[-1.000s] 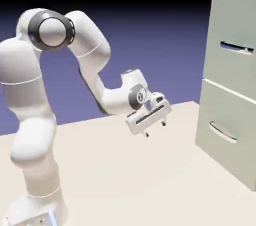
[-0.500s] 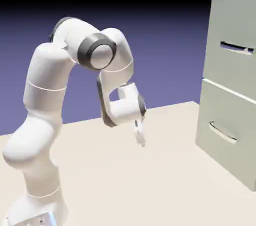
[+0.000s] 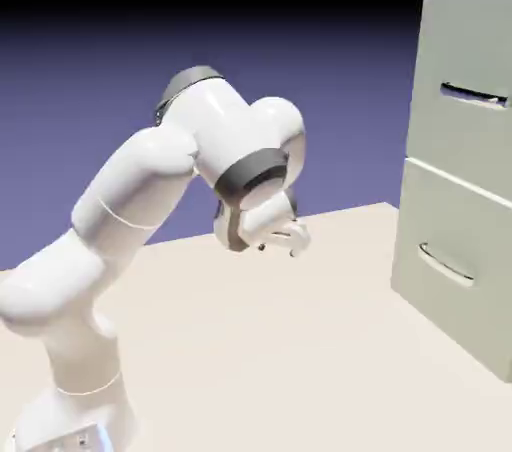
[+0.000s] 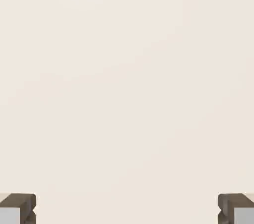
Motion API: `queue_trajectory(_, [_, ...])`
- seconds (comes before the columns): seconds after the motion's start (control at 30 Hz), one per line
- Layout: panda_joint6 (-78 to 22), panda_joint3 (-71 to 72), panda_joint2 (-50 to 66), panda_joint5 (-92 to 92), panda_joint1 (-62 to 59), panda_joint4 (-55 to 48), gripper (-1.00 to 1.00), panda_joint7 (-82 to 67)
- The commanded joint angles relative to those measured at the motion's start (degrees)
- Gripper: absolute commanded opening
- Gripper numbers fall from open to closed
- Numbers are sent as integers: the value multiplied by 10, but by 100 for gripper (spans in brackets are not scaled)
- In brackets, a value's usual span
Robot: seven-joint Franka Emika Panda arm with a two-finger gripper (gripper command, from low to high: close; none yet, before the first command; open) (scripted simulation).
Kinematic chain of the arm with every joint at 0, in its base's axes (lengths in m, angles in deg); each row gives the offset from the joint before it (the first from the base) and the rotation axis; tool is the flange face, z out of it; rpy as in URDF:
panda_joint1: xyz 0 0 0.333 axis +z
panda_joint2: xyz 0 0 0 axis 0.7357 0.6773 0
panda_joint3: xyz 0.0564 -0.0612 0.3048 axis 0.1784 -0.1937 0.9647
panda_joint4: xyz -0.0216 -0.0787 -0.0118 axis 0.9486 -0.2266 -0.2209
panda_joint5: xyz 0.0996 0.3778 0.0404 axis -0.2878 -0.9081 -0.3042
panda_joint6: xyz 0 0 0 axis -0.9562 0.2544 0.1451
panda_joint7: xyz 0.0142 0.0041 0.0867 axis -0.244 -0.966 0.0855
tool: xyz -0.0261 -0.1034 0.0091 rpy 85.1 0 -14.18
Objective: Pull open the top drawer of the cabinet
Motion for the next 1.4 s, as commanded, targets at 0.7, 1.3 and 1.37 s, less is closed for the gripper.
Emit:
queue_trajectory(0.7, [-112,300,326,400,-193,-125,0,-548])
queue_trajectory(1.3, [-115,400,441,561,-192,-285,-100,-775])
queue_trajectory(1.37, [-130,405,444,558,-219,-243,-100,-768])
